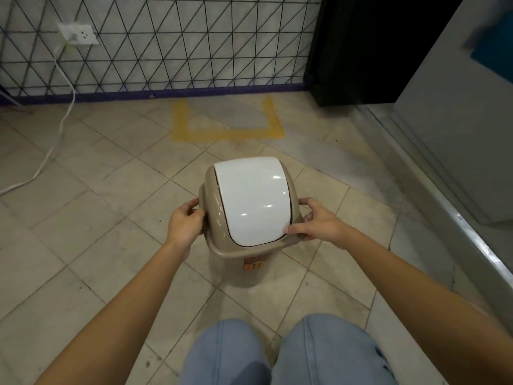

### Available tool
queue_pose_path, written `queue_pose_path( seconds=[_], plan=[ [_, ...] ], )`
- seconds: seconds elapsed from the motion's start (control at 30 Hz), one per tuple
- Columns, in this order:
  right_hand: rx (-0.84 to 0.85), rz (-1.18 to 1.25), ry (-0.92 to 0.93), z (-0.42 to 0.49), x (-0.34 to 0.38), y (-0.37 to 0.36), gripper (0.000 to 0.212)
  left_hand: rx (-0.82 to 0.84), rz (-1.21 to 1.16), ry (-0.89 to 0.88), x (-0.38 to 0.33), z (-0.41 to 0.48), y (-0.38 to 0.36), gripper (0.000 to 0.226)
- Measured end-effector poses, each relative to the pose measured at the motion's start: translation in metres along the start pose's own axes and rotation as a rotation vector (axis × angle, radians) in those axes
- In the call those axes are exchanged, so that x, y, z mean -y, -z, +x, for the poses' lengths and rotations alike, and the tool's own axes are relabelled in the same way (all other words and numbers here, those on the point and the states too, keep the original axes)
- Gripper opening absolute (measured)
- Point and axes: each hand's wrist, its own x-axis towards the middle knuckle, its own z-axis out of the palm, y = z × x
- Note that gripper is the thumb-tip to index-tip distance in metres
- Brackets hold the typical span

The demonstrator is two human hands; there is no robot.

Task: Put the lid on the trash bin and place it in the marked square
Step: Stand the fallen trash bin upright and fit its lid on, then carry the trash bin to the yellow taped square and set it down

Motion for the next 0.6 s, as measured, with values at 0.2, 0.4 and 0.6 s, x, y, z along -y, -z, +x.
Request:
queue_pose_path(
  seconds=[0.2, 0.4, 0.6],
  plan=[
    [0.011, -0.004, 0.033, -0.003, -0.004, -0.008, 0.083, 0.0, -0.091, 0.024, 0.01, 0.001, 0.006, 0.045],
    [-0.008, 0.011, 0.053, -0.005, -0.01, -0.018, 0.087, 0.01, -0.075, 0.014, 0.017, 0.002, 0.01, 0.046],
    [-0.065, -0.084, 0.095, -0.004, -0.012, -0.02, 0.094, -0.016, -0.016, -0.038, 0.017, 0.003, 0.01, 0.047]
  ],
)
